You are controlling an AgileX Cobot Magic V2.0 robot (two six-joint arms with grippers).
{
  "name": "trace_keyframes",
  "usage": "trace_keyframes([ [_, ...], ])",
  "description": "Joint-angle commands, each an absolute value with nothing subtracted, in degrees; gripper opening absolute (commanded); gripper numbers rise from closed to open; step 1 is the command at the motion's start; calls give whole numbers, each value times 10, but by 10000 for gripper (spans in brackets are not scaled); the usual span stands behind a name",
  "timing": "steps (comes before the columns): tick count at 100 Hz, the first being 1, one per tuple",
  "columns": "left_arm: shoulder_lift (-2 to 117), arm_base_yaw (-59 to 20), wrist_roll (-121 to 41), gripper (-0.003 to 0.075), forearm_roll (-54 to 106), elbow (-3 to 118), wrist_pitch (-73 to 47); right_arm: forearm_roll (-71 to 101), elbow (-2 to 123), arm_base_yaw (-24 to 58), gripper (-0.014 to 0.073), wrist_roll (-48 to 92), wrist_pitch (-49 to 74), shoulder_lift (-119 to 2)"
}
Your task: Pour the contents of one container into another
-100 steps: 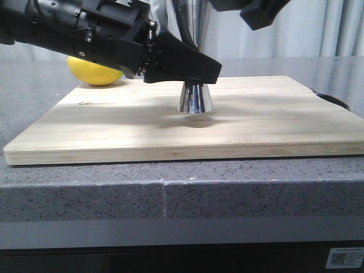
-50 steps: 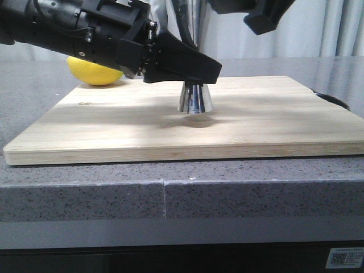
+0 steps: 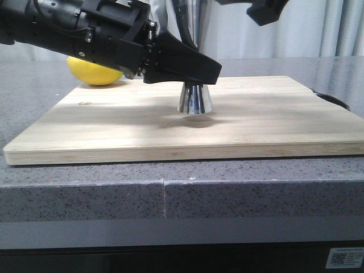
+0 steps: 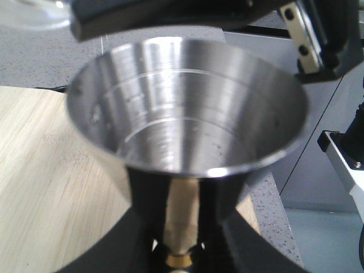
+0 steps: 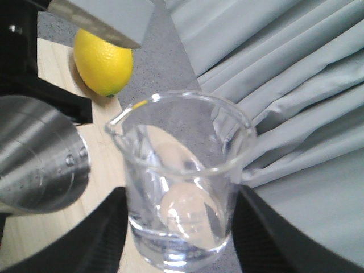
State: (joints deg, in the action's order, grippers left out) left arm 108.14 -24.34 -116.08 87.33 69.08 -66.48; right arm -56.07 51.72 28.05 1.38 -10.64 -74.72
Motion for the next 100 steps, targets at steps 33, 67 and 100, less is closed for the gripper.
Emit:
trace_keyframes([
  [33,1047,-248,-1161,-11,912,707,-722,-586,539,281,318,14,-121,-723],
  [67,1047,-247,-1161,-11,912,707,-720,-606,539,281,318,14,-121,-723],
  [100,1047,-247,-1161,-11,912,707,-717,-616,539,281,318,14,-121,-723],
])
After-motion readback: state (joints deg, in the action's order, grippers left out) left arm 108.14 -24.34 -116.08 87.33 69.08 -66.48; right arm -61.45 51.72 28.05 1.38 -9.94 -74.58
